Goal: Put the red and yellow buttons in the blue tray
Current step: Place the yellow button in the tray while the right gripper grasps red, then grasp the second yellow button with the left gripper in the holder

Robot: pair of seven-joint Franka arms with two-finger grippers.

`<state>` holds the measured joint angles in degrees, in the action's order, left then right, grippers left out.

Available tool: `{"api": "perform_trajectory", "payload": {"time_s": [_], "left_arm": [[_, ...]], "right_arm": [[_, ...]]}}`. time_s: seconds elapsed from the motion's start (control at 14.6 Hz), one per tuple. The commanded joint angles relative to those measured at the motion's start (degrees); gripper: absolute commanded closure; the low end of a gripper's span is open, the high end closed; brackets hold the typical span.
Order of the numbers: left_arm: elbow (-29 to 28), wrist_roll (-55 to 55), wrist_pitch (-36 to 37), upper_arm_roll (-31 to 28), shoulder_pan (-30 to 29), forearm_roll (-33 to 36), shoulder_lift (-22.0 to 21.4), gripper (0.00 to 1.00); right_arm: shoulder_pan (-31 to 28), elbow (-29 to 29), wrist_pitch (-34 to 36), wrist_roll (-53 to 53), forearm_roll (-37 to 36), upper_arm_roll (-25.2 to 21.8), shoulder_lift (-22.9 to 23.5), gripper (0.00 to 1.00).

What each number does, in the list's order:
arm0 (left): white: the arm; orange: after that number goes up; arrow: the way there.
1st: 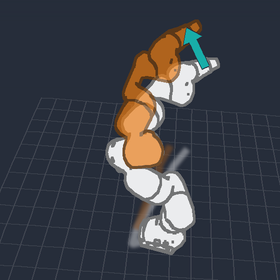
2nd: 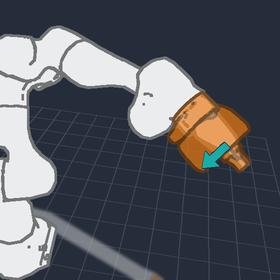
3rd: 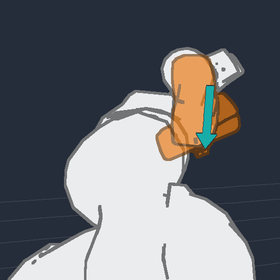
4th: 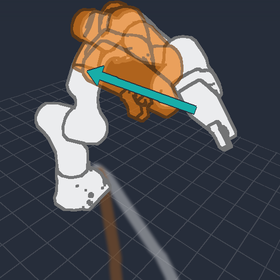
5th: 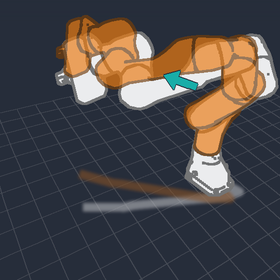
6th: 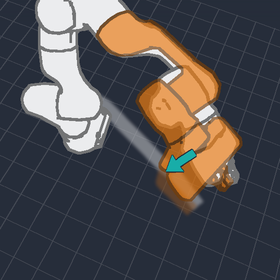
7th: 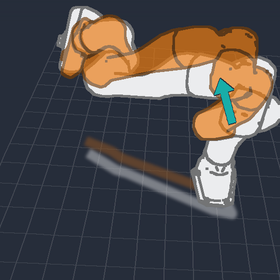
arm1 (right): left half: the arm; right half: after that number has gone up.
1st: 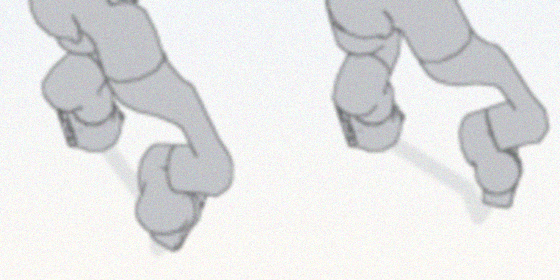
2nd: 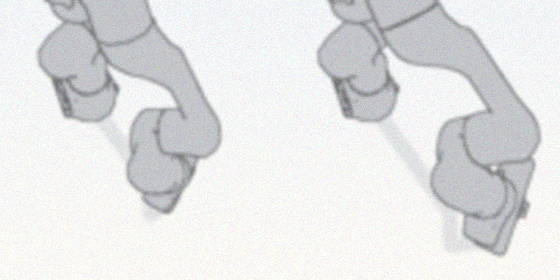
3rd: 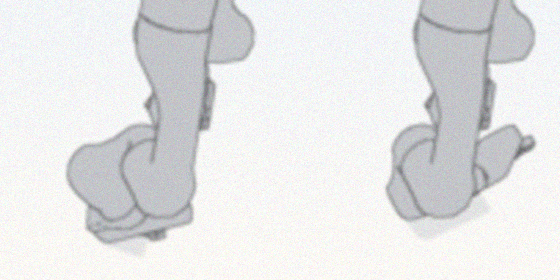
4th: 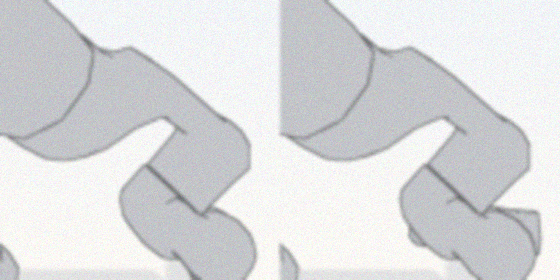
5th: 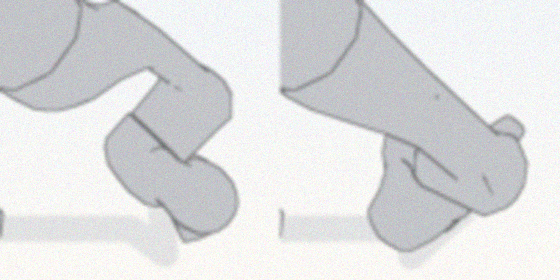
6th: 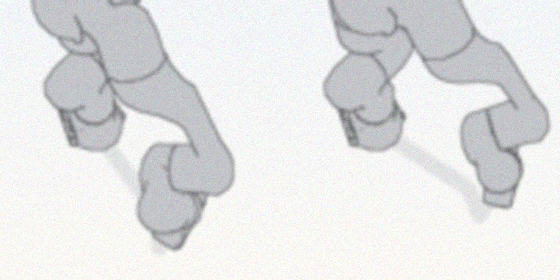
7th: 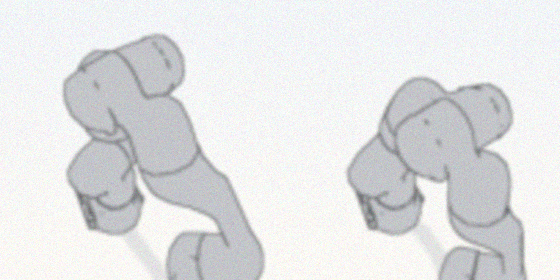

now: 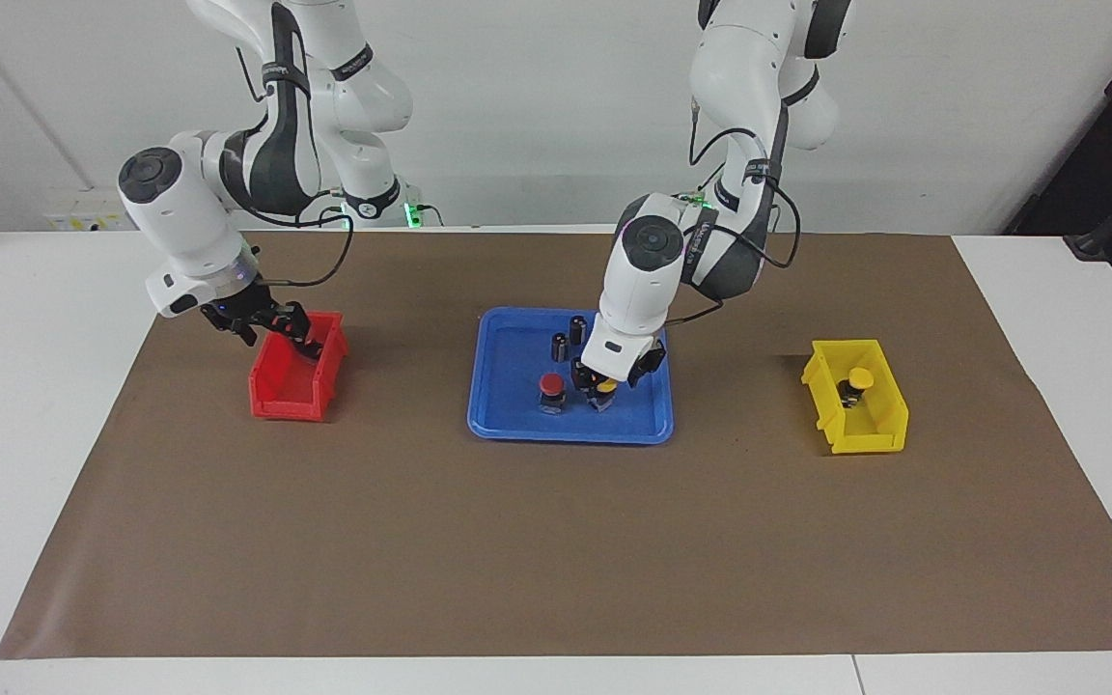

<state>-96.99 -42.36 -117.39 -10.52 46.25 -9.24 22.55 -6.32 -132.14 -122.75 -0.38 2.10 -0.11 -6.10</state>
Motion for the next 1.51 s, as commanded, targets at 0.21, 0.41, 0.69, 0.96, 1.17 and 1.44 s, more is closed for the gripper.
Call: {"api": "perform_trajectory", "payload": {"time_s": [0.21, 0.41, 0.69, 0.96, 1.17, 1.44], "left_arm": [[0.7, 7.5, 14.5, -1.5, -3.7, 8.1, -8.9, 0.0], [2.9, 19.6, 22.0, -1.5, -11.5, 8.3, -12.2, 0.0], [3.9, 39.1, 28.3, -1.9, -23.6, 8.3, -17.8, 0.0], [3.7, 53.6, 31.3, -1.9, -33.2, 8.2, -21.0, 0.0], [3.0, 55.0, 30.6, -1.9, -35.0, 8.2, -21.7, 0.0], [-15.4, 51.9, 11.7, -1.8, -34.8, 8.1, -28.2, 0.03]], "right_arm": [[-1.3, -7.4, -3.1, 7.3, 1.5, 0.5, -4.6, 0.18], [-1.1, -8.6, -5.1, 9.6, 1.5, 0.5, -4.5, 0.25], [-0.5, -8.8, -6.8, 10.3, 1.5, 0.5, -4.2, 0.32], [-0.5, -9.2, -7.0, 11.0, 1.5, 0.6, -4.2, 0.34], [-0.5, -9.9, -7.8, 11.1, 1.5, 0.6, -4.1, 0.34], [0.1, -10.5, -7.9, 10.8, 1.5, 0.6, -4.3, 0.37]]}}
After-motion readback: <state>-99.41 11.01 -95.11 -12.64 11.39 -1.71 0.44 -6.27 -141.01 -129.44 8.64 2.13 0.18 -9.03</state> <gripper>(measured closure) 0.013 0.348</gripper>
